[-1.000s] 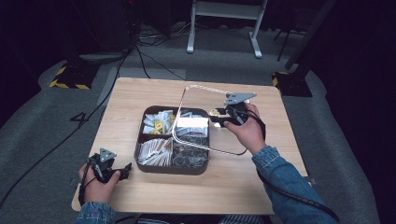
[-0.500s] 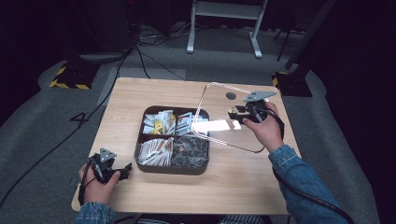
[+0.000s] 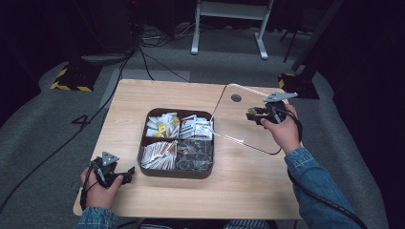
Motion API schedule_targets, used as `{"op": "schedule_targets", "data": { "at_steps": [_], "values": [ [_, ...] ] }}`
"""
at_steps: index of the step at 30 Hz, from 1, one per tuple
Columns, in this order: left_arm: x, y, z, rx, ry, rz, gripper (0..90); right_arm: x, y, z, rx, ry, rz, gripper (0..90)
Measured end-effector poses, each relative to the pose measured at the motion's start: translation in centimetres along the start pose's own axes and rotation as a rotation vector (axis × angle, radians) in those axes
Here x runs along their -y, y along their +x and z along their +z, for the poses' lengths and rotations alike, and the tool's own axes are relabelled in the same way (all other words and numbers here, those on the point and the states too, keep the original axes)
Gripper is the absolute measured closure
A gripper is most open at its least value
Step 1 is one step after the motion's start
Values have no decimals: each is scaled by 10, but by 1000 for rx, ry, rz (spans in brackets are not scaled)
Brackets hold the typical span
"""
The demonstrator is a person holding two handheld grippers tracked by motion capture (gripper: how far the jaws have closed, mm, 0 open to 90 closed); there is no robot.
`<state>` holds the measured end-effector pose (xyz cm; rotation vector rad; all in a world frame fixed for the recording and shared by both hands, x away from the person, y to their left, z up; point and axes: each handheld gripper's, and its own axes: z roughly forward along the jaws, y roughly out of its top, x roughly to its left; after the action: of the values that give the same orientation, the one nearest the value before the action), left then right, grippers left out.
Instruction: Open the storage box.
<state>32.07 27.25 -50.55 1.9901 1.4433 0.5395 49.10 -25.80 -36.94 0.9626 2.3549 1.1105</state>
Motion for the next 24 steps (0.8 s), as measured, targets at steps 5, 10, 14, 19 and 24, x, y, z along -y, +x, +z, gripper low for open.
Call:
{"op": "schedule_targets", "data": {
  "at_steps": [5, 10, 14, 19, 24],
  "values": [
    [0, 0, 0, 0, 0, 0, 123, 8, -12, -3, 21, 12, 25, 587],
    [0, 0, 0, 0, 0, 0, 123, 16, -24, -3, 39, 19, 53, 587],
    [0, 0, 0, 0, 0, 0, 123, 20, -30, -3, 44, 24, 75, 587],
    [0, 0, 0, 0, 0, 0, 123, 27, -41, -1, 65, 28, 84, 587],
    [0, 0, 0, 0, 0, 0, 123, 34, -49, 2, 72, 27, 92, 587]
  ]
}}
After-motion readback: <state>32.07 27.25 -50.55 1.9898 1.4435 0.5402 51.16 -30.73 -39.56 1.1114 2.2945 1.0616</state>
